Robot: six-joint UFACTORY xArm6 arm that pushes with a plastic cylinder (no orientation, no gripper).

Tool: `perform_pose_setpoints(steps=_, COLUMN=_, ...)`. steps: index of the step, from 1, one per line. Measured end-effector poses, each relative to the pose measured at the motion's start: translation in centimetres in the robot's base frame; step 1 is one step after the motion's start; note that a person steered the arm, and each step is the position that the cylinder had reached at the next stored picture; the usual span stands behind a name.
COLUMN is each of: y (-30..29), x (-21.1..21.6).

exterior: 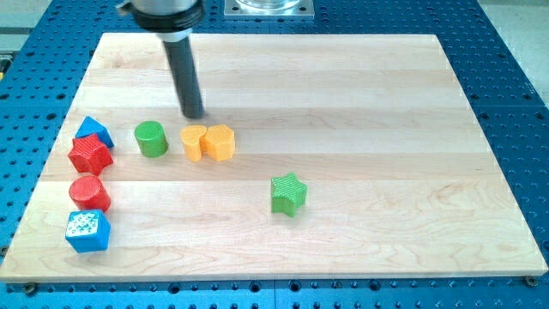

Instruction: Move the yellow blocks bottom right to the green circle

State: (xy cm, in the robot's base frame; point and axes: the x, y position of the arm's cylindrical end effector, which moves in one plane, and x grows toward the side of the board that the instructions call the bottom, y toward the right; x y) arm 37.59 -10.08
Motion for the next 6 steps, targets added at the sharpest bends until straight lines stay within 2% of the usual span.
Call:
perform_pose_setpoints(steps=1, y=10.7, x=0.0)
perform_pose_setpoints(steps=2, y=17.9, x=0.8)
perform_pose_setpoints(steps=6, y=22.7, x=2.0)
